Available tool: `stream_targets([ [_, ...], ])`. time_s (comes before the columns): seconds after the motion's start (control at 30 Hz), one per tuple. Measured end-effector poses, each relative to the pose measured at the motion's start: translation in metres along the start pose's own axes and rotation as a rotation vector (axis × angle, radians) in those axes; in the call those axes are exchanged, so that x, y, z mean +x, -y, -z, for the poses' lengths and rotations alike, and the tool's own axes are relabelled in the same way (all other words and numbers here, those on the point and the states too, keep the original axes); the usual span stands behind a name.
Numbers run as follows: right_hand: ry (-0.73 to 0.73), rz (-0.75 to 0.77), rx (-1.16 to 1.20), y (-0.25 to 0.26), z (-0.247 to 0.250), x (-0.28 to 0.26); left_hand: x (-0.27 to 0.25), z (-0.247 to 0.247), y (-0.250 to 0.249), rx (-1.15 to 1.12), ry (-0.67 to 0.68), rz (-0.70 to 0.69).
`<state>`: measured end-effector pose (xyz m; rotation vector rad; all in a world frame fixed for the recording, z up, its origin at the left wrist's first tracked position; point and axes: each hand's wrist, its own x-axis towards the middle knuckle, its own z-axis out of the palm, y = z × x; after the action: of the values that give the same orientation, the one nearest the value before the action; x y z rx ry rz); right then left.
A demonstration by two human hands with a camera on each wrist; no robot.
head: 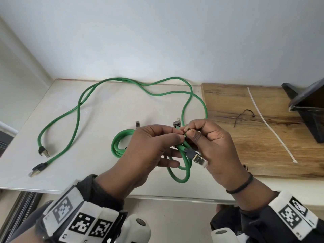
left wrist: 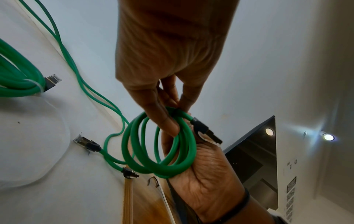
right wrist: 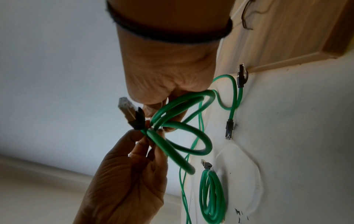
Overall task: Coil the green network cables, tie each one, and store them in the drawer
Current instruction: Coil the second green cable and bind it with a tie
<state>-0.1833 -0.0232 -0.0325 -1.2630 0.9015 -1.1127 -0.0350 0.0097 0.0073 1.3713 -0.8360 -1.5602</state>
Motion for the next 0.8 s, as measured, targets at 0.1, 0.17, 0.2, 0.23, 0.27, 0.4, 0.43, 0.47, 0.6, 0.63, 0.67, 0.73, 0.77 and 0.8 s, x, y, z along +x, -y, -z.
stream_targets([
  [0.1,0.020,0.022,-0.056,0.000,0.001,0.001,-0.001,0.000,-0.001,-0.006,0.009,0.033],
  [0.17,0.027,0.034,-0.091,-0.001,0.003,0.001,-0.001,0.001,-0.002,-0.003,0.022,0.051],
  [0.2,0.034,0.039,-0.114,-0.001,0.004,0.002,-0.001,0.002,-0.002,0.001,0.027,0.058],
  [0.23,0.046,0.042,-0.134,-0.002,0.005,0.002,-0.001,0.002,-0.002,0.006,0.031,0.066],
  [0.27,0.057,0.045,-0.152,-0.002,0.006,0.002,0.000,0.002,-0.002,0.013,0.036,0.076],
  [0.4,0.087,0.099,-0.256,-0.004,0.009,0.002,0.001,0.005,-0.001,0.031,0.060,0.125],
  [0.43,0.097,0.121,-0.301,-0.004,0.010,0.001,0.002,0.006,-0.001,0.036,0.066,0.134],
  [0.47,0.110,0.141,-0.346,-0.004,0.010,0.001,0.002,0.007,-0.001,0.043,0.072,0.141],
  [0.6,0.145,0.178,-0.418,-0.001,0.012,0.000,0.003,0.008,0.000,0.063,0.085,0.148],
  [0.63,0.151,0.185,-0.431,-0.001,0.012,0.001,0.003,0.008,0.000,0.065,0.086,0.149],
  [0.67,0.155,0.194,-0.448,-0.001,0.012,0.001,0.004,0.008,0.000,0.065,0.085,0.150],
  [0.73,0.157,0.219,-0.483,-0.001,0.012,0.001,0.004,0.008,0.001,0.062,0.078,0.154],
  [0.77,0.159,0.230,-0.495,-0.002,0.013,0.001,0.004,0.008,0.001,0.063,0.076,0.157],
  [0.8,0.163,0.237,-0.502,-0.002,0.013,0.001,0.004,0.008,0.001,0.065,0.074,0.158],
])
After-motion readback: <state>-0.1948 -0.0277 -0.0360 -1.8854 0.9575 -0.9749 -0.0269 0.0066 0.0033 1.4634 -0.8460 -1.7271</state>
